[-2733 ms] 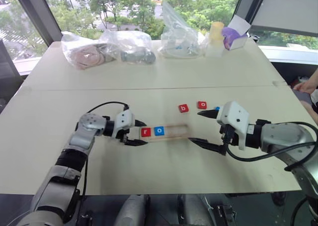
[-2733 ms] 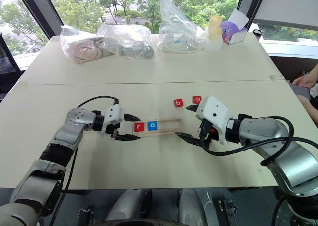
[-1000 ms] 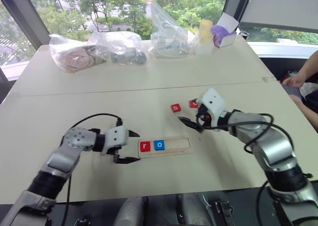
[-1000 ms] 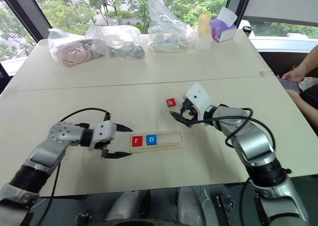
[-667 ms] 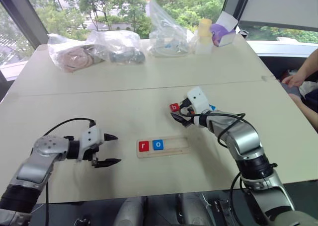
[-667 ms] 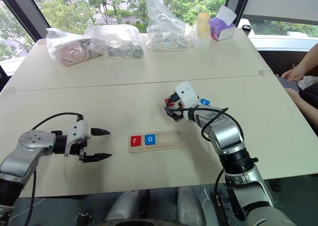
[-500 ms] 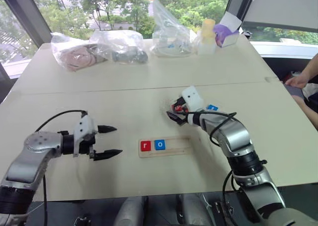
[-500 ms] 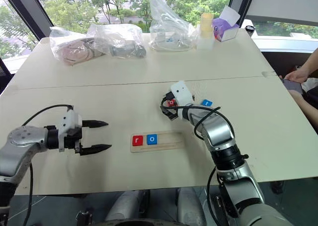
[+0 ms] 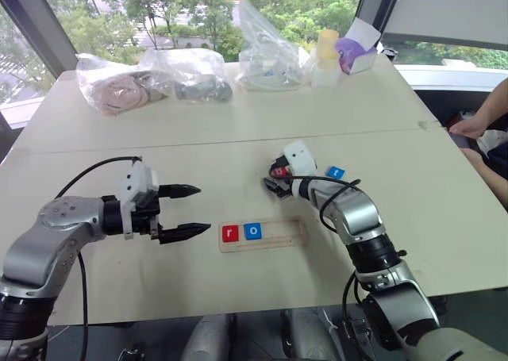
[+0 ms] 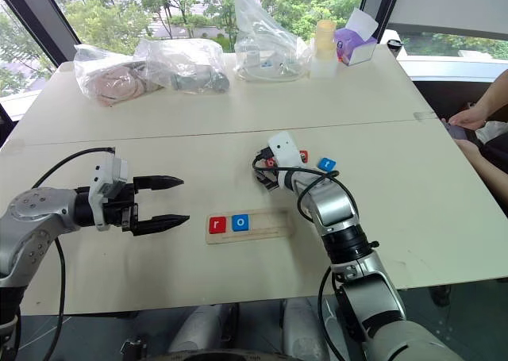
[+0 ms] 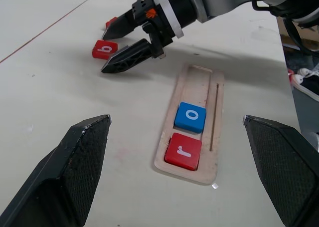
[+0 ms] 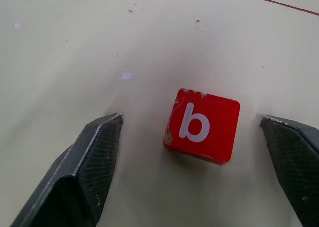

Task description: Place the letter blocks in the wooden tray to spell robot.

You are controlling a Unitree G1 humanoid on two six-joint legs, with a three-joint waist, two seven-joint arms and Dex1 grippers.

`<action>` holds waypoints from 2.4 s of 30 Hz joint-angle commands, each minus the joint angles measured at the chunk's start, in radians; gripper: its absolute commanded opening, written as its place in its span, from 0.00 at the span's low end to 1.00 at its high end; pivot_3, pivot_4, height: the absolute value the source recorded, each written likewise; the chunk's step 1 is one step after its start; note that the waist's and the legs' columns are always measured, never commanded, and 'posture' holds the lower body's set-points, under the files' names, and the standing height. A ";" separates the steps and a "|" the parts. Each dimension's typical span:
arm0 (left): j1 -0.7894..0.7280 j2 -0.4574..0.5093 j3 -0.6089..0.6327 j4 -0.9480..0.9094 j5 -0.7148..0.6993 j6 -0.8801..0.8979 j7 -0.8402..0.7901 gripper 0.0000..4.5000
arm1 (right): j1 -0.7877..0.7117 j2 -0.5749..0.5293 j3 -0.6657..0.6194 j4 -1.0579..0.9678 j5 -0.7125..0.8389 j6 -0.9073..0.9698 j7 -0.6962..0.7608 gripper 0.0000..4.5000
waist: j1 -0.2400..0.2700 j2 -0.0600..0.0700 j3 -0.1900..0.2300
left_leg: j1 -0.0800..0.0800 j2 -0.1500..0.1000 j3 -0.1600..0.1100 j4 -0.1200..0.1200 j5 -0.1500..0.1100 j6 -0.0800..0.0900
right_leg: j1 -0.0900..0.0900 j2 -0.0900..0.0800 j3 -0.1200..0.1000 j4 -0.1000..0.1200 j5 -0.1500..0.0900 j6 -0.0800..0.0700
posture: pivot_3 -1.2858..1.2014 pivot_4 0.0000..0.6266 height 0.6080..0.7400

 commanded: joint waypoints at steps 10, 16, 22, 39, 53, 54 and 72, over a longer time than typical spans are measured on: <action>-0.044 0.009 0.002 -0.029 -0.019 0.006 -0.028 1.00 | 0.085 -0.047 -0.058 -0.246 0.015 0.151 0.000 0.26 | 0.013 0.000 0.000 | -0.001 0.000 0.000 0.000 0.000 0.000 | 0.000 0.000 0.000 0.000 0.000 0.000 | 0.52 0.24 1.00; -0.059 -0.001 -0.023 -0.026 -0.020 0.008 -0.050 1.00 | 0.263 -0.135 -0.184 -0.623 0.089 0.438 0.018 0.26 | 0.006 0.000 0.000 | -0.004 -0.002 0.000 0.001 0.000 0.000 | -0.001 -0.003 -0.001 -0.001 0.000 0.001 | 0.52 0.24 1.00; -0.084 -0.025 -0.057 0.000 -0.005 -0.009 -0.072 1.00 | 0.386 -0.096 -0.331 -0.862 0.097 0.722 -0.009 0.26 | 0.005 0.000 0.000 | -0.003 0.001 -0.001 0.001 0.000 0.000 | -0.003 0.000 -0.001 0.000 0.000 0.000 | 0.52 0.24 1.00; -0.126 -0.046 -0.095 0.037 0.027 -0.039 -0.083 1.00 | 0.418 -0.425 -0.284 -0.884 0.227 0.546 0.216 0.99 | 0.009 0.000 0.000 | -0.004 -0.001 0.001 0.003 0.000 0.000 | -0.001 -0.002 0.000 -0.001 0.000 0.001 | 0.52 0.24 1.00; -0.095 -0.045 -0.089 -0.002 0.032 -0.055 -0.084 1.00 | 0.356 -0.814 -0.096 -0.191 0.117 -0.556 0.933 0.99 | 0.007 -0.005 0.004 | 0.002 -0.001 0.002 0.004 -0.001 0.002 | 0.007 -0.003 -0.001 -0.003 -0.002 0.005 | 0.52 0.24 1.00; -0.090 -0.043 -0.090 -0.003 0.036 -0.060 -0.085 1.00 | 0.344 -0.810 -0.078 -0.155 0.099 -0.589 0.945 0.99 | 0.007 -0.004 0.004 | 0.002 -0.001 0.002 0.004 -0.001 0.002 | 0.007 -0.003 -0.001 -0.003 -0.002 0.004 | 0.52 0.24 1.00; -0.075 -0.049 -0.085 -0.013 0.035 -0.068 -0.058 1.00 | 0.273 -0.711 -0.023 0.056 0.045 -0.743 1.026 0.35 | 0.010 -0.005 0.004 | 0.003 -0.001 0.001 0.004 -0.001 0.002 | 0.008 -0.003 -0.001 -0.003 -0.002 0.004 | 0.52 0.24 1.00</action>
